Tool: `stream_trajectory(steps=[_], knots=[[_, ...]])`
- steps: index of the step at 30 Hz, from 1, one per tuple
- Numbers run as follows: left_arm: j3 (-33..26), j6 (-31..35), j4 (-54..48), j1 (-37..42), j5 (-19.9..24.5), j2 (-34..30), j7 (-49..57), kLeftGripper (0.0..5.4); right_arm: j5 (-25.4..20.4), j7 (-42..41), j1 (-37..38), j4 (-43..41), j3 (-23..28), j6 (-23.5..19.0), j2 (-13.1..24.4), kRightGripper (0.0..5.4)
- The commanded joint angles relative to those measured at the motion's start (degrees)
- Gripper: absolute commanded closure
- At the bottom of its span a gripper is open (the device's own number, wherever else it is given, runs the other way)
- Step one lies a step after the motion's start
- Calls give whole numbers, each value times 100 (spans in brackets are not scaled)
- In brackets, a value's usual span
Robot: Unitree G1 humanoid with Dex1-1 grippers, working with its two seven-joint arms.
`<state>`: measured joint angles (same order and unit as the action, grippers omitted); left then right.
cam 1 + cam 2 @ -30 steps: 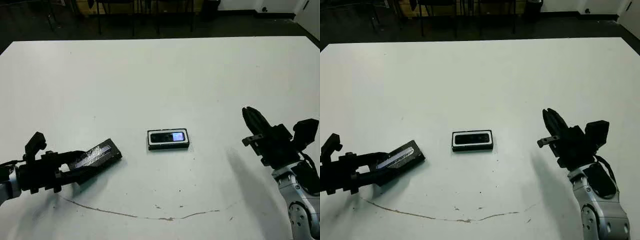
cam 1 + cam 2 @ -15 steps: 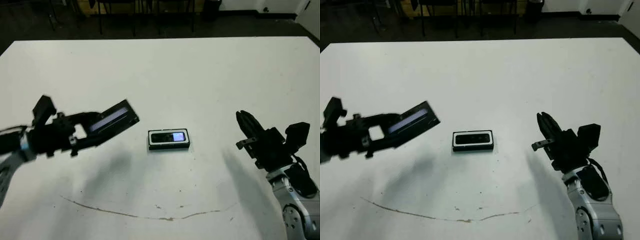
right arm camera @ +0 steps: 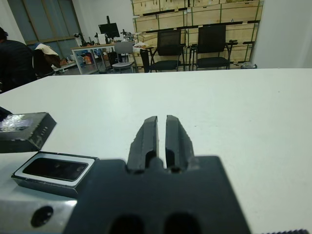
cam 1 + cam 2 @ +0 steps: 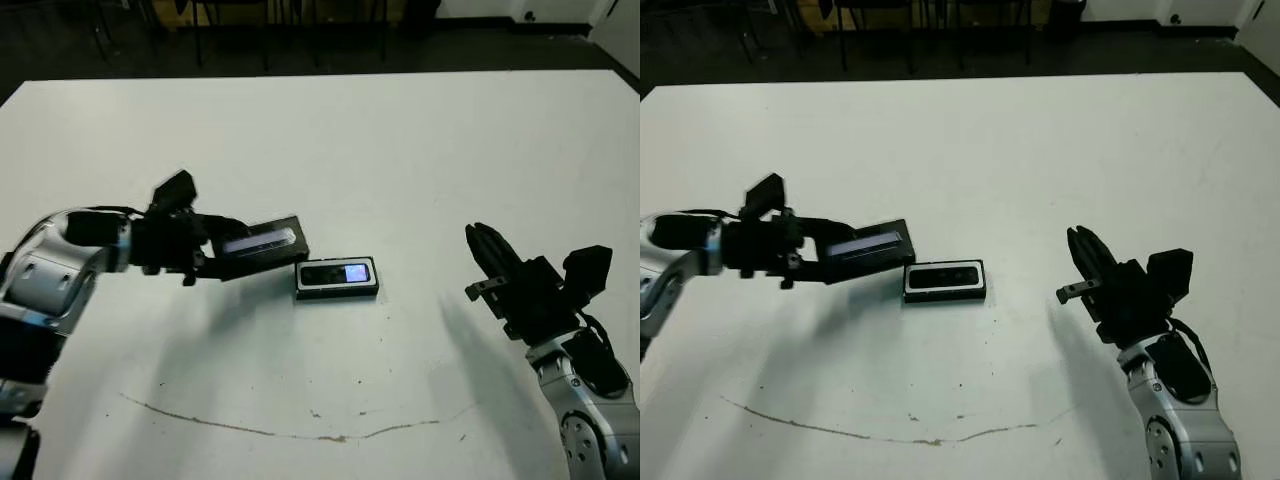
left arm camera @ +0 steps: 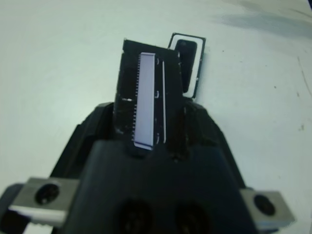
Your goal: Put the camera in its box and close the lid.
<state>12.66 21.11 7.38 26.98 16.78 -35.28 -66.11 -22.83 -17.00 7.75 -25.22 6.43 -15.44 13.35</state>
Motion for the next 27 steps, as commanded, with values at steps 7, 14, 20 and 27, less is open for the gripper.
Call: stream_trajectory(steps=[7, 14, 20, 27], knots=[[-8, -138, 782, 255, -5, 435, -274, 272, -98, -150, -5, 270, 35, 80, -49, 540], [-132, 7, 1108, 442, 180, 579, -576, 272, -135, -239, -44, 394, 63, 147, -40, 540], [-62, 24, 1579, 647, 167, 674, -973, 272, -106, -259, -45, 414, 34, 193, -22, 540], [132, -202, 2192, 889, -114, 800, -1319, 272, 2, -269, -13, 454, -5, 305, -21, 540]])
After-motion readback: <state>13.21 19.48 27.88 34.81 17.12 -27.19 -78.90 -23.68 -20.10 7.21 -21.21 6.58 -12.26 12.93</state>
